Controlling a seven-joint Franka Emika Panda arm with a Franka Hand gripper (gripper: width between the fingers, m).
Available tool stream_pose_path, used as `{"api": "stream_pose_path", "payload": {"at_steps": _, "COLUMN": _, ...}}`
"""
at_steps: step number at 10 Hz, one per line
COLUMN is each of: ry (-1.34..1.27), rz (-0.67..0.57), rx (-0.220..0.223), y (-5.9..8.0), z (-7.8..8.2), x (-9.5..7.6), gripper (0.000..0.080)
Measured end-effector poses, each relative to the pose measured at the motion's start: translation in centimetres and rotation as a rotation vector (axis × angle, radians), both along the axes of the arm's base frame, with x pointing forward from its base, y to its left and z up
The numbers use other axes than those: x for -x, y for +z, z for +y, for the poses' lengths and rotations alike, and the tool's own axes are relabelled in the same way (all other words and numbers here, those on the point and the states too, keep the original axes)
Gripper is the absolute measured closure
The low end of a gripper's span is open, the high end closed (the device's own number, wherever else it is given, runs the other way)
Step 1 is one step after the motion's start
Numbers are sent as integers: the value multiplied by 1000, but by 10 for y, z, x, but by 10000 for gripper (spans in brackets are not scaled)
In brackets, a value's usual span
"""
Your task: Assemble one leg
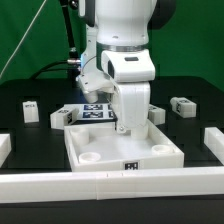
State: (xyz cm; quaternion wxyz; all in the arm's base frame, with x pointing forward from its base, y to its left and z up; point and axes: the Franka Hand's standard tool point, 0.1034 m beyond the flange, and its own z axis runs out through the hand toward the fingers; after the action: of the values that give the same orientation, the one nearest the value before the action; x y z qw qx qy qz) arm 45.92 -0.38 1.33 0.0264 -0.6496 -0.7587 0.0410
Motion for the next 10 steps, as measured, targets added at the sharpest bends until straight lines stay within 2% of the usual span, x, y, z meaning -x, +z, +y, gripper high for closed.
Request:
{"api": "stream_pose_path", "payload": {"at_steps": 1, "ry": -17, "rz": -2, "rx": 0, "y": 0, "z": 2, "x": 0, "gripper": 734}}
{"api": "stream_pose_path", "payload": {"at_steps": 2, "ry": -81, "rz": -10, "rx": 1, "y": -2, "z": 12, "x": 0, "gripper": 734}}
{"api": "stream_pose_path", "payload": {"at_steps": 6, "ry": -139, "rz": -32, "rx": -14, "y": -1, "z": 61, "x": -14, "gripper": 734}}
{"api": "stream_pose_path", "payload": {"at_steps": 8, "ry": -122, "rz": -48, "rx": -24, "y": 3, "z": 73, "x": -24, "gripper": 735}}
{"api": "stream_pose_path", "payload": {"at_steps": 10, "ry": -127, "rz": -36, "rx": -23, "y": 1, "z": 83, "x": -31, "gripper": 735}}
